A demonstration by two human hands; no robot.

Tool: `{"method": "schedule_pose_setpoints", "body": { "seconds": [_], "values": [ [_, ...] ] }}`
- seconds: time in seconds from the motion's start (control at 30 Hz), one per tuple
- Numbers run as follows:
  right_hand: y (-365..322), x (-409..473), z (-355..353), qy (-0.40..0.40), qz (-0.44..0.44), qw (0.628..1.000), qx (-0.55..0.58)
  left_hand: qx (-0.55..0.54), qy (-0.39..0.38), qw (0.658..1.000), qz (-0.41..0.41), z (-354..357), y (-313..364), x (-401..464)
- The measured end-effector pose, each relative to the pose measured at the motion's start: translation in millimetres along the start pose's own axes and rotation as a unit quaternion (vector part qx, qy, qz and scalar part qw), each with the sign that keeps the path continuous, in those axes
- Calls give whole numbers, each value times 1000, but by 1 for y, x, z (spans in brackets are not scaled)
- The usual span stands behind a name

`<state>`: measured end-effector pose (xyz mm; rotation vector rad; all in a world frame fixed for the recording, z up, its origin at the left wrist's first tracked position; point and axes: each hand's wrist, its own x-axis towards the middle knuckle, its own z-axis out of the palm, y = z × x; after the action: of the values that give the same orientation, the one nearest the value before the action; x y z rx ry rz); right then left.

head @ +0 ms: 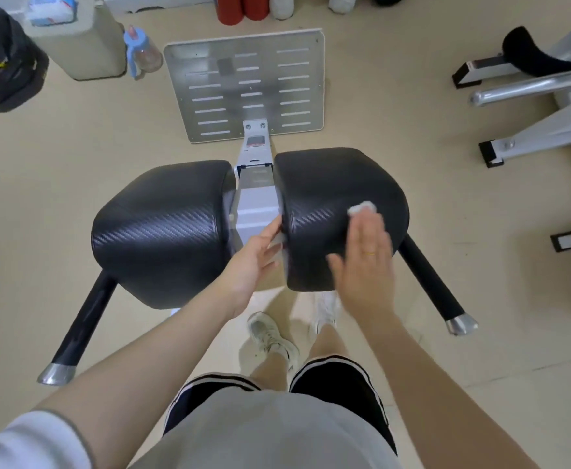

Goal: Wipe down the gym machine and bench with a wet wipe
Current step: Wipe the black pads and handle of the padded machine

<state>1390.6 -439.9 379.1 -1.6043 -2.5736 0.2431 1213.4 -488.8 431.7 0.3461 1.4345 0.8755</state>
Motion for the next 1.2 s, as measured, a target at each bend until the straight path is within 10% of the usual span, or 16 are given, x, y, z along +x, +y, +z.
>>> {"method": "schedule_pose_setpoints", "body": {
  "seconds": [0.2, 0.6, 0.9, 1.2],
  "values": [
    [28, -13, 13, 36, 88, 995, 33, -8, 12, 1000, 25, 13, -14, 1],
    [-26, -41, 88, 121, -180, 976, 30, -33, 45, 996, 76, 21, -78, 11],
    [58, -39, 92, 180, -24, 981, 62, -17, 100, 985, 137, 41, -117, 21],
    [-26, -65, 154, 149, -207, 965, 58, -27, 89, 984, 152, 32, -123, 29]
  ]
}}
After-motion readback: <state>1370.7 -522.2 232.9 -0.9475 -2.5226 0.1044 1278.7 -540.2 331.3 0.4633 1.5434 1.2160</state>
